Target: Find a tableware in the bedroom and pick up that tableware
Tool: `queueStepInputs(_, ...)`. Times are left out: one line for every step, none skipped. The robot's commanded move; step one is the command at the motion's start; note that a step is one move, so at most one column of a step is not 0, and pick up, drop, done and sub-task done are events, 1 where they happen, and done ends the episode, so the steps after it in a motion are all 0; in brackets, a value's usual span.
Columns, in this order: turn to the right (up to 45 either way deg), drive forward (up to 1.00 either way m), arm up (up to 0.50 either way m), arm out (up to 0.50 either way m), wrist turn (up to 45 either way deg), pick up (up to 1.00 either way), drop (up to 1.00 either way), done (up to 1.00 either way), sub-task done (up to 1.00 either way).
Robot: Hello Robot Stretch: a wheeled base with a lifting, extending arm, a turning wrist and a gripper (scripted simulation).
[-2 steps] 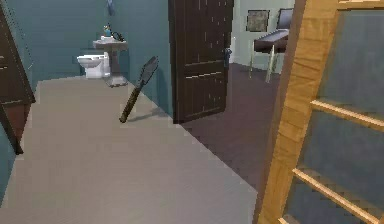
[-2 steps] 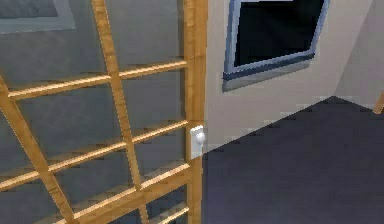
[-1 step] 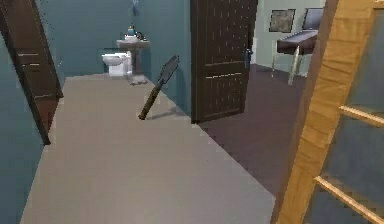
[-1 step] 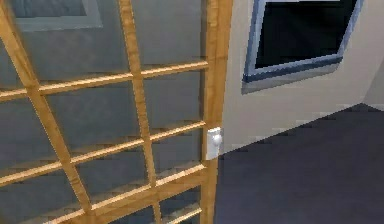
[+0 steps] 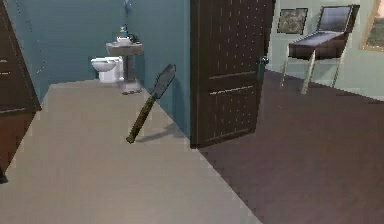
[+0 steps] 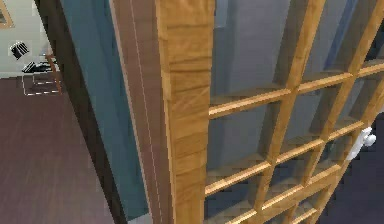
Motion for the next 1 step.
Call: queueStepInputs(12.0, 0.0, 0.0, 0.0, 0.0, 0.0, 0.0, 0.0, 0.0)
